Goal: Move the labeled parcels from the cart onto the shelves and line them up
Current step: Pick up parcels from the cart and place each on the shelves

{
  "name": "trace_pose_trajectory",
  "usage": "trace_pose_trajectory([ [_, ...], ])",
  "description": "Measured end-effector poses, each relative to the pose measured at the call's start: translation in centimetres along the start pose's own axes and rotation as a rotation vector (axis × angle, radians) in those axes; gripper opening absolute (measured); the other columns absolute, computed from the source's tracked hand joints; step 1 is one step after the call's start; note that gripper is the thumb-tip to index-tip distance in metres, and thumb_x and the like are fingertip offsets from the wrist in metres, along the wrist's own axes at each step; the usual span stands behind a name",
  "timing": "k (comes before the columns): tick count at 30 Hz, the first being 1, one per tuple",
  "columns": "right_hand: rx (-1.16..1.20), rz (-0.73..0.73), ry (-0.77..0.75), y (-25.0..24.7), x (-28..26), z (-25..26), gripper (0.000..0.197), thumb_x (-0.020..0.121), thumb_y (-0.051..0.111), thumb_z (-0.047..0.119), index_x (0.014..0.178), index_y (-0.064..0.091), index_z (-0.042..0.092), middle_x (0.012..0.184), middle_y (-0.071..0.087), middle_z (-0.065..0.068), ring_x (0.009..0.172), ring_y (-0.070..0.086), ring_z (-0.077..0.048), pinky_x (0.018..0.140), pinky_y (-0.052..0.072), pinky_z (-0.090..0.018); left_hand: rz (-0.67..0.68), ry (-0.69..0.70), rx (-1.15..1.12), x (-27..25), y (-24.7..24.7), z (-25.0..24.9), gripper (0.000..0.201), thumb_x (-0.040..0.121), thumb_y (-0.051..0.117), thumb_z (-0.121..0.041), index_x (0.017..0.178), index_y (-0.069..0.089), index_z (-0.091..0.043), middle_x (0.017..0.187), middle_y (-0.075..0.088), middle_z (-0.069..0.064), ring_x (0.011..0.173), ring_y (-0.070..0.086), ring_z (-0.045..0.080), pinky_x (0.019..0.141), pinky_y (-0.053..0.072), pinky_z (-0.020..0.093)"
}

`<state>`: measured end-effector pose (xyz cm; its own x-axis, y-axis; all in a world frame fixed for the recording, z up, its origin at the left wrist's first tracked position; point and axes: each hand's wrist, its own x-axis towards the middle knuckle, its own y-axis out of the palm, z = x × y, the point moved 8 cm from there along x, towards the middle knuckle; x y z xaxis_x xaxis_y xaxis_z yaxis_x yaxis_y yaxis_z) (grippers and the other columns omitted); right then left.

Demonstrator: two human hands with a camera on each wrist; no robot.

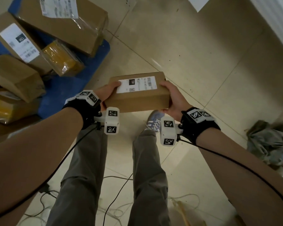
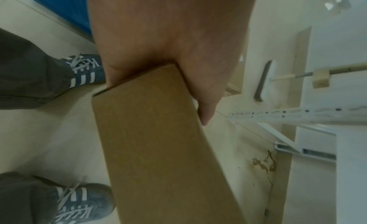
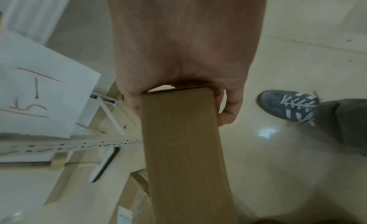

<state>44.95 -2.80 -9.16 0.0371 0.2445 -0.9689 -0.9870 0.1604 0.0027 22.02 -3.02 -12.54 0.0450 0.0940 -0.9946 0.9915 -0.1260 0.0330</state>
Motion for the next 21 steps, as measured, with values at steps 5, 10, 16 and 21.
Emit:
trace_pose_trajectory([
  [5, 0.264, 0.009, -0.126, -0.7, -0.4, 2.2, 0.050, 0.095, 0.058, 0.045, 0.139, 0.047, 0.024, 0.133, 0.053, -0.011, 0.114, 0.062, -0.034, 0.087, 0.059, -0.045, 0.035, -0.008, -0.117, 0.5, 0.2, 0.6, 0.043, 0.098, 0.050, -0.044, 0.124, 0.058, -0.012, 0.111, 0.063, 0.015, 0.082, 0.060, 0.024, 0.070, 0.050, 0.036],
  [10, -0.338, -0.104, -0.489, -0.4, -0.6, 5.0, 0.063, 0.093, 0.066, 0.020, 0.148, 0.039, 0.034, 0.146, 0.032, 0.001, 0.134, 0.043, -0.022, 0.103, 0.048, -0.029, 0.174, -0.066, -0.400, -0.1, 2.0, 0.3, 0.040, 0.093, 0.052, -0.031, 0.125, 0.056, -0.008, 0.122, 0.063, 0.015, 0.115, 0.057, 0.033, 0.095, 0.048, 0.056],
  [16, -1.138, -0.235, -0.746, 1.9, -0.6, 4.7, 0.109, 0.072, 0.086, 0.014, 0.158, 0.019, 0.027, 0.165, 0.003, -0.014, 0.149, 0.016, -0.041, 0.118, 0.026, -0.060, 0.239, 0.041, -0.428, -0.4, 5.4, -2.6, 0.044, 0.103, 0.035, -0.031, 0.092, 0.070, -0.008, 0.086, 0.072, 0.018, 0.089, 0.063, 0.032, 0.088, 0.051, 0.049],
  [21, -1.119, -0.297, -0.932, 0.7, -1.1, 5.5, 0.094, 0.069, 0.088, 0.021, 0.148, 0.036, 0.021, 0.160, 0.022, -0.012, 0.142, 0.031, -0.036, 0.097, 0.049, -0.057, 0.255, -0.028, -0.267, -2.1, 7.4, -3.4, 0.053, 0.089, 0.062, -0.041, 0.130, 0.053, -0.007, 0.118, 0.059, 0.014, 0.093, 0.063, 0.030, 0.069, 0.061, 0.047],
])
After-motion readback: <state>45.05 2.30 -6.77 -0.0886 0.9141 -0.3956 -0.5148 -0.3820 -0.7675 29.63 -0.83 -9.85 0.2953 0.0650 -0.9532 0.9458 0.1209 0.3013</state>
